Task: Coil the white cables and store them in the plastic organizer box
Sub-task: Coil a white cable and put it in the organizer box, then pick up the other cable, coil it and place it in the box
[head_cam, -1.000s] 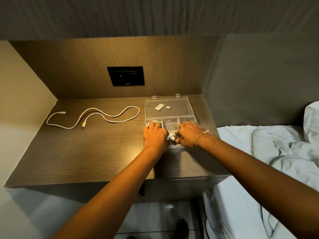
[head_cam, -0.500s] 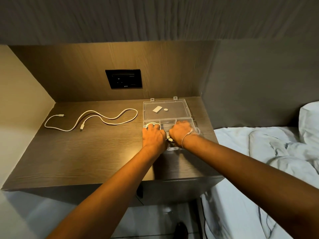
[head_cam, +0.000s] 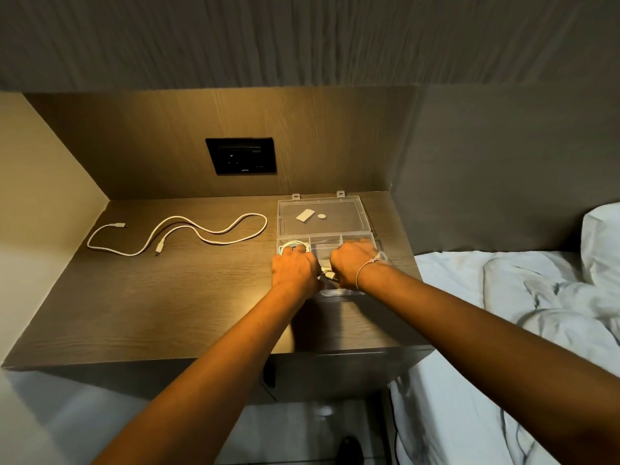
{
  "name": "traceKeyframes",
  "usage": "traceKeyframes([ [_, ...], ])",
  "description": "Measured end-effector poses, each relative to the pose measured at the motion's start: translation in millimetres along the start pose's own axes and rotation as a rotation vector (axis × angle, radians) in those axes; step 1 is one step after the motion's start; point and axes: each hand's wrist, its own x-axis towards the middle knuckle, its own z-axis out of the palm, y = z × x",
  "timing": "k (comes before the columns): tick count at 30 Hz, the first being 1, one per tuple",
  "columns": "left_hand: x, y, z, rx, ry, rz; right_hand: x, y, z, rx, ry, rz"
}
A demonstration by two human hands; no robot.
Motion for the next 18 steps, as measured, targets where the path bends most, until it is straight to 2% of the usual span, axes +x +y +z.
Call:
traceKeyframes([
  [4,1,5,0,0.051,0.042,0.021,1,-3,5,0.035,0.038,0.044],
  [10,-13,-5,13,-0.210,0.204,0.065,-1,4,3,0.157,0.004,0.101],
  [15,-24,-17,18,-0.660,0.296,-0.151,2,10,-4,0.326,-0.007,0.162],
  [18,-33,-48,22,-0.761,0.396,-0.288,5,9,-8,0.488,0.045,0.167],
])
